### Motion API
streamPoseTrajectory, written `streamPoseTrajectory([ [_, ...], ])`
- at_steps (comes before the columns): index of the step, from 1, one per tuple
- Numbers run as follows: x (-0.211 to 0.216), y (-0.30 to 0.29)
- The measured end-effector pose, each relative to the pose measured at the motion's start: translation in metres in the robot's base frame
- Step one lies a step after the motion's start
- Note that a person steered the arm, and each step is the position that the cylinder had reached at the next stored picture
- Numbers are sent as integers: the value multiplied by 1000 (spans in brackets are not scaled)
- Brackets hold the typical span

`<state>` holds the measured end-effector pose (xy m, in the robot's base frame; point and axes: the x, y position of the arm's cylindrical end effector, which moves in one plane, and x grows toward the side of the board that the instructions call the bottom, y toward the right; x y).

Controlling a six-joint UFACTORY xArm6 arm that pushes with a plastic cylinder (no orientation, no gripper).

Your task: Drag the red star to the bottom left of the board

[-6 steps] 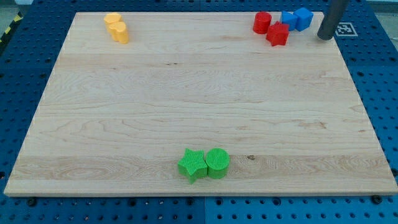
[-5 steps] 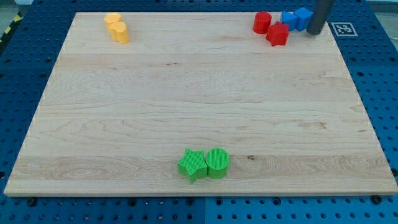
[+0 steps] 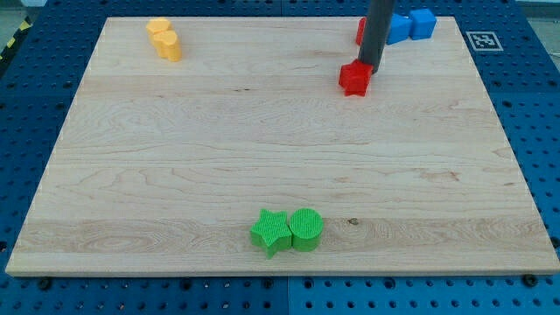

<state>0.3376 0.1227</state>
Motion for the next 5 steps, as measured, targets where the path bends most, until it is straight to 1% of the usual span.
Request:
streamPoseTrajectory([
  [1, 34, -6],
  [3, 45, -63],
  [5, 87, -122],
])
